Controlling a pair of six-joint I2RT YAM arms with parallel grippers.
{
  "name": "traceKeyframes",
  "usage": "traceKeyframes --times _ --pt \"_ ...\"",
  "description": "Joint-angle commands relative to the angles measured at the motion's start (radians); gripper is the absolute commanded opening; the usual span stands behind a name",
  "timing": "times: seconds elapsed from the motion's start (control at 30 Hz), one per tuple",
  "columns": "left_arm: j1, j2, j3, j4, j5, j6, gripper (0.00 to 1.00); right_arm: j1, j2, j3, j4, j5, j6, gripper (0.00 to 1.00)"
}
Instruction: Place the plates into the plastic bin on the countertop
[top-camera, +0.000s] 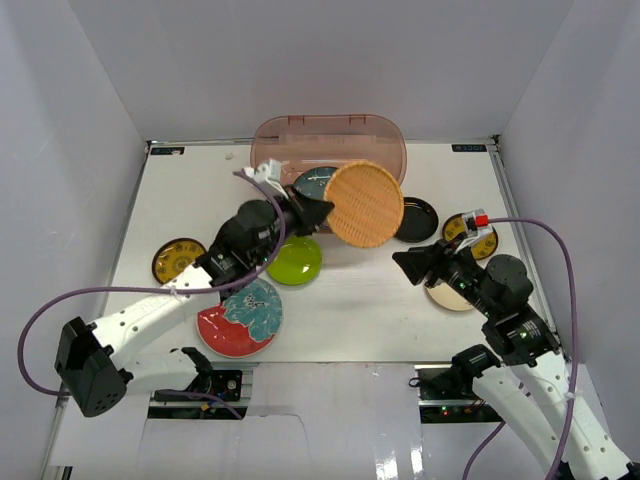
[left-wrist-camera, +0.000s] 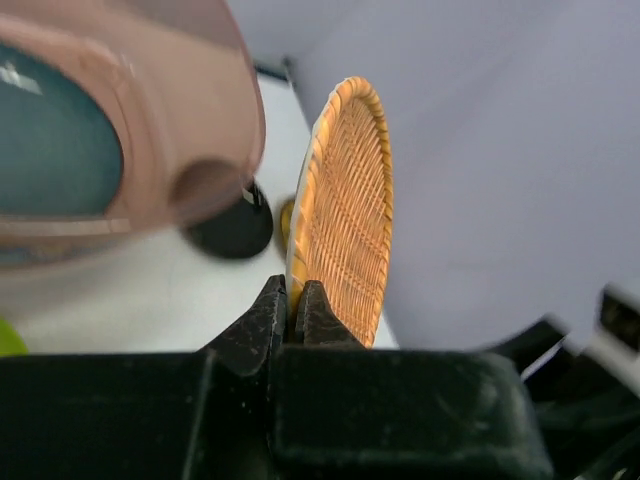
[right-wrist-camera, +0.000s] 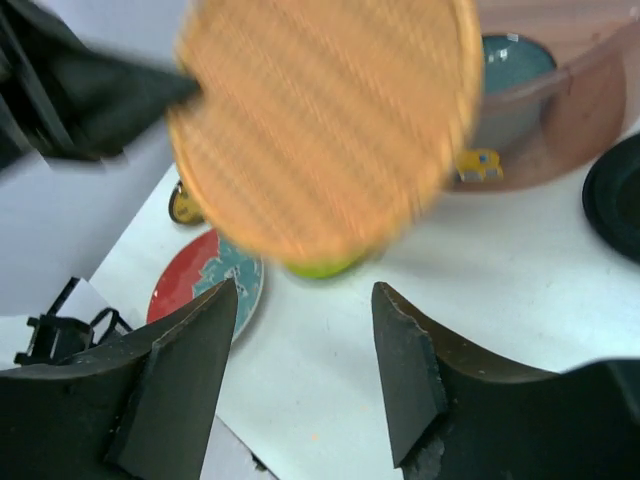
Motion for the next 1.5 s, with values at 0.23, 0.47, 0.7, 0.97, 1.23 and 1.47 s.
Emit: traceKeyframes --times 0.23,0.47,0.7,0.97,1.23,1.47 --pt "0.316 0.421 0.435 -0.161 0.125 0.130 0.00 0.009 -0.006 -0.225 0.065 -0.144 0.083 0.58" --pt "0.430 0.722 0.656 -0.241 0.163 0.140 0.00 0.136 0.086 -0.314 0.193 -0.126 0.147 0.62" --pt "0.456 0.833 0.711 -0.284 0.226 0.142 0.05 0.356 0.282 -0.403 0.475 0.066 0.263 0.69" --pt "0.473 0.761 0.688 -0.359 0.235 0.197 0.89 0.578 0.742 -0.335 0.861 0.273 0.394 0.84" --pt "0.479 0.462 0.569 -0.437 0.163 0.256 0.98 0.666 1.136 -0.188 1.082 0.270 0.572 0.84" --pt "0.481 0.016 0.239 -0.451 0.077 0.246 0.98 0.736 1.385 -0.027 1.139 0.294 0.696 0.74"
